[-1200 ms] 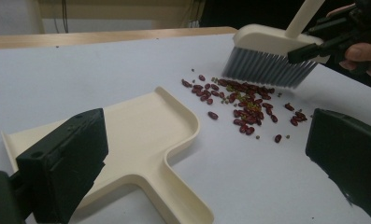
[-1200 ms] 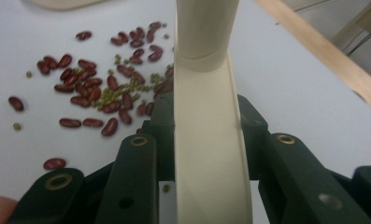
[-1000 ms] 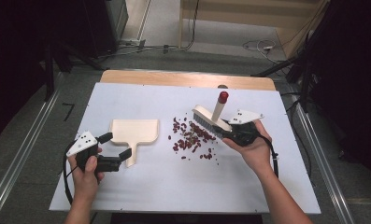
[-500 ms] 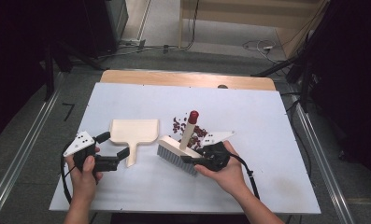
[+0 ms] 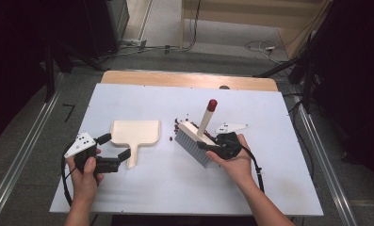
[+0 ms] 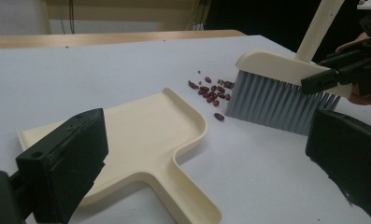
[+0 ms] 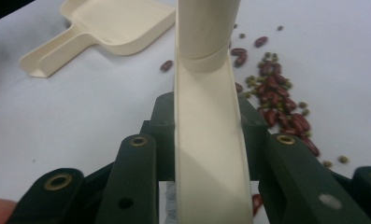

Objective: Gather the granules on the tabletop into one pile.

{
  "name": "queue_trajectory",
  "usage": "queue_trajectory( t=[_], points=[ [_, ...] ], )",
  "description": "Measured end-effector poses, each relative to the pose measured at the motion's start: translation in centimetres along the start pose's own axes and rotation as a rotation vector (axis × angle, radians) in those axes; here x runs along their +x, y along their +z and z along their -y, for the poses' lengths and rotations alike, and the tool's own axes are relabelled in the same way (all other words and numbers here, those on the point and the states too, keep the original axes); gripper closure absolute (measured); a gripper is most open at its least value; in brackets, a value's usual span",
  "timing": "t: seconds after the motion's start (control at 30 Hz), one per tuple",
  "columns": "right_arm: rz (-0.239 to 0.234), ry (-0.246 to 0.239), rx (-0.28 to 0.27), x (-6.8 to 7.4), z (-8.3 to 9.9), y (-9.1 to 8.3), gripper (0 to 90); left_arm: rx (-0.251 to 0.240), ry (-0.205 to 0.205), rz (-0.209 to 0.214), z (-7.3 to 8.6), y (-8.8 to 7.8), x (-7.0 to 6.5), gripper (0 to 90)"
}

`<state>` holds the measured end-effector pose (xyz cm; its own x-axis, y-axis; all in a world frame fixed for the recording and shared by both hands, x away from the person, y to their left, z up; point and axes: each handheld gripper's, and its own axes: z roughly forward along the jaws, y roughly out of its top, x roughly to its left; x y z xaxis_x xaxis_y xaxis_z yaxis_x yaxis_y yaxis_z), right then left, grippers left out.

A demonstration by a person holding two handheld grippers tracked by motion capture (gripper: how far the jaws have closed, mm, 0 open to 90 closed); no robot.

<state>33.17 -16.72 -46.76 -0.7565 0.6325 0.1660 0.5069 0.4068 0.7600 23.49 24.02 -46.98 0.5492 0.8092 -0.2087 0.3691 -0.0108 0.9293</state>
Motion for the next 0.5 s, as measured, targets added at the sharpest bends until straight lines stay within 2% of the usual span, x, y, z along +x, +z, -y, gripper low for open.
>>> queue_trajectory(
  t=[0.13,0.2,0.27,0.4,0.5],
  points=[
    [0.038,0.01,-0.005,-0.6,0.1,-0.5,65.8,0.001,0.0,0.0,0.0,0.0,0.0,0.0],
    [0.06,0.038,-0.014,-0.8,0.0,-0.7,65.8,0.001,0.0,-0.001,0.0,0.0,0.0,0.0],
    [0.058,0.069,-0.022,-0.8,0.0,-0.9,65.8,0.003,0.002,0.0,0.0,0.1,0.0,0.0],
    [0.06,0.09,-0.054,-0.1,-0.7,-1.1,65.9,0.004,0.002,-0.003,0.0,0.1,0.0,0.0],
    [0.064,0.107,-0.076,1.1,-1.7,-0.9,65.8,0.003,0.001,-0.003,0.0,0.1,0.0,0.0]
  ],
)
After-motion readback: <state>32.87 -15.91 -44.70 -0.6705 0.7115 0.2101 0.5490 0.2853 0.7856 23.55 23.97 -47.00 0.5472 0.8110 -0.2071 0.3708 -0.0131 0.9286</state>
